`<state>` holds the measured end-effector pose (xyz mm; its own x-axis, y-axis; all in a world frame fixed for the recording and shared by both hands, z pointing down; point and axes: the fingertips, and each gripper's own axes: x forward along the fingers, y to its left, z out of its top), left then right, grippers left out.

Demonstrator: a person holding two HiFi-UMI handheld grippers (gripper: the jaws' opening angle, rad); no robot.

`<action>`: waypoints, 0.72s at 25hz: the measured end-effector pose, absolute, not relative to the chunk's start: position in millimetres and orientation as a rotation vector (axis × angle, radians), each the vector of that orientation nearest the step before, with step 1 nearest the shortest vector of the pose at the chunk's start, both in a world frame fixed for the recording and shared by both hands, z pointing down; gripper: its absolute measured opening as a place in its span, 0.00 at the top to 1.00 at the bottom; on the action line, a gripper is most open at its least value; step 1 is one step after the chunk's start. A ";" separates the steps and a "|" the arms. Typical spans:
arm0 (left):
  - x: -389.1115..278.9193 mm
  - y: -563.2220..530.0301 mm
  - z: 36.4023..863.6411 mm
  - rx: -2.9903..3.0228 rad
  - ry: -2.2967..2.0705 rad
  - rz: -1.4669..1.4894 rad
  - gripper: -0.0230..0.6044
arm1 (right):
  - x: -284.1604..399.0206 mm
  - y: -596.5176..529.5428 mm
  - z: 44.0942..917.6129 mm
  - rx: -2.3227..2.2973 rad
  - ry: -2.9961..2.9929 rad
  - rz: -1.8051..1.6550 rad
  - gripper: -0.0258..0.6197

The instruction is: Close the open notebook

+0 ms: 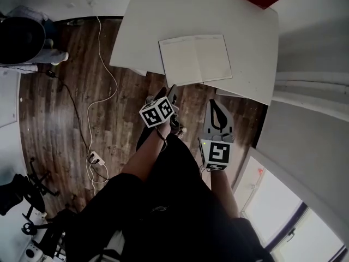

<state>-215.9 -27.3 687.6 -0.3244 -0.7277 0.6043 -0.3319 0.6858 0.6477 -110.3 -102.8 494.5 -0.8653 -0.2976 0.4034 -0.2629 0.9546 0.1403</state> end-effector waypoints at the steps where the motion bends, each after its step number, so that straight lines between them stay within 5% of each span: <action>1: -217.3 -28.2 688.7 0.816 -1.924 -0.516 0.64 | -109.9 -103.7 496.3 0.401 -2.669 -0.118 0.93; 18: -220.5 -30.7 674.9 0.939 -1.960 -0.380 0.91 | -122.5 -111.8 478.1 0.431 -2.695 -0.147 0.93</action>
